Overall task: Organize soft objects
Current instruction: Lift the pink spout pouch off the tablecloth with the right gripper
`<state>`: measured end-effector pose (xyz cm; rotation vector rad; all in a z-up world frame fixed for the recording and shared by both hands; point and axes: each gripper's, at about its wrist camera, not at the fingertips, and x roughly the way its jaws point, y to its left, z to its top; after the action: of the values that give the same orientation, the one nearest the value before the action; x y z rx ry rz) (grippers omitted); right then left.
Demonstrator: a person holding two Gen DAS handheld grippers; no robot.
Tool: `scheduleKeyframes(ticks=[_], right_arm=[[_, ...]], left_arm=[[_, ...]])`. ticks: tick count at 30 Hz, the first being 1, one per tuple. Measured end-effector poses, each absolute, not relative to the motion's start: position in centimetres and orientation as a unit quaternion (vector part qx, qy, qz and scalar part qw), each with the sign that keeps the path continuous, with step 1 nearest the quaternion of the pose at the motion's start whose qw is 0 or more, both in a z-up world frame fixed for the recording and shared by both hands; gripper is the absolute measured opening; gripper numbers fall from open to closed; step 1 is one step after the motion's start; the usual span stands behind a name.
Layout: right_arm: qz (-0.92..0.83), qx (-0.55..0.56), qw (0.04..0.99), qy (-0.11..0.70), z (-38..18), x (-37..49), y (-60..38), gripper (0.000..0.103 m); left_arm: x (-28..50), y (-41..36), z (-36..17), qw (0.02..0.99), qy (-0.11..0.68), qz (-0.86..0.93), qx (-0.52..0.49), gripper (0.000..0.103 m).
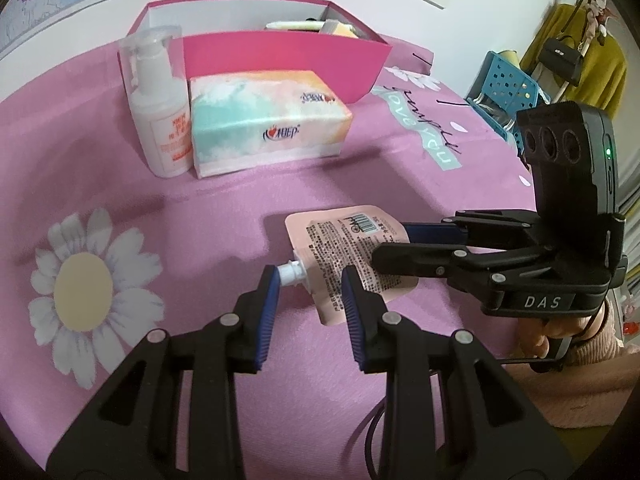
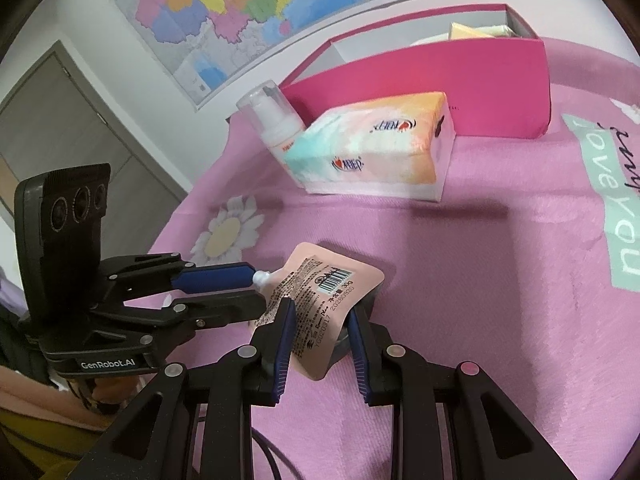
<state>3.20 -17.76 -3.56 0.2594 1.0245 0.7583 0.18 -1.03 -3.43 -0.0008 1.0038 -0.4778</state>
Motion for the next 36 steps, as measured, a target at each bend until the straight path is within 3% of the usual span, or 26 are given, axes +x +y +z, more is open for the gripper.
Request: scheduleKeyframes(ticks=[36], right_arm=[[0.355,0.114,0.82,0.434,-0.3,4.2,-18.0,0.027]], left_arm=[[0.8,-1.2,-0.1,0.872,0.438,-0.219,0.009,0.033]])
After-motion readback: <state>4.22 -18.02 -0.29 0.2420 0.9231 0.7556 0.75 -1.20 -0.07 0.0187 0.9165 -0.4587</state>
